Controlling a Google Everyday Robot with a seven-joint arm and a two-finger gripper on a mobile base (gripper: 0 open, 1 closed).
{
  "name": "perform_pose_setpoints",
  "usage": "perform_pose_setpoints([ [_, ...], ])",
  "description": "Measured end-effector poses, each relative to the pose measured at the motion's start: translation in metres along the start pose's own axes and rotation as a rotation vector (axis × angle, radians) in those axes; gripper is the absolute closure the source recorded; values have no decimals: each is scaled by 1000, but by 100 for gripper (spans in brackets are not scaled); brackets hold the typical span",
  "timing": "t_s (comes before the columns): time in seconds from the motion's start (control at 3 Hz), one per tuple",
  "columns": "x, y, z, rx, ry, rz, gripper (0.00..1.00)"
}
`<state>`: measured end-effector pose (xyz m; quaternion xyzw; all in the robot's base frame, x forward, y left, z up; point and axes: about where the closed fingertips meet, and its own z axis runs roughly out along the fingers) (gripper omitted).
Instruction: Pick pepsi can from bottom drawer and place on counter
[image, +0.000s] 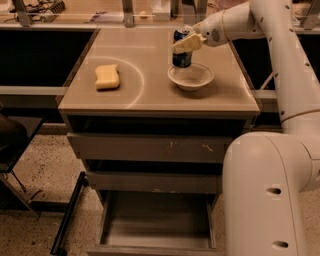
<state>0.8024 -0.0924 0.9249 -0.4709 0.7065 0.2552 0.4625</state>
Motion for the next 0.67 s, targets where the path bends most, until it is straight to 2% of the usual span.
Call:
perform_pose_setpoints([
  [0.33, 0, 0, 0, 0, 0, 0, 0],
  [0.67, 0, 0, 0, 0, 0, 0, 0],
])
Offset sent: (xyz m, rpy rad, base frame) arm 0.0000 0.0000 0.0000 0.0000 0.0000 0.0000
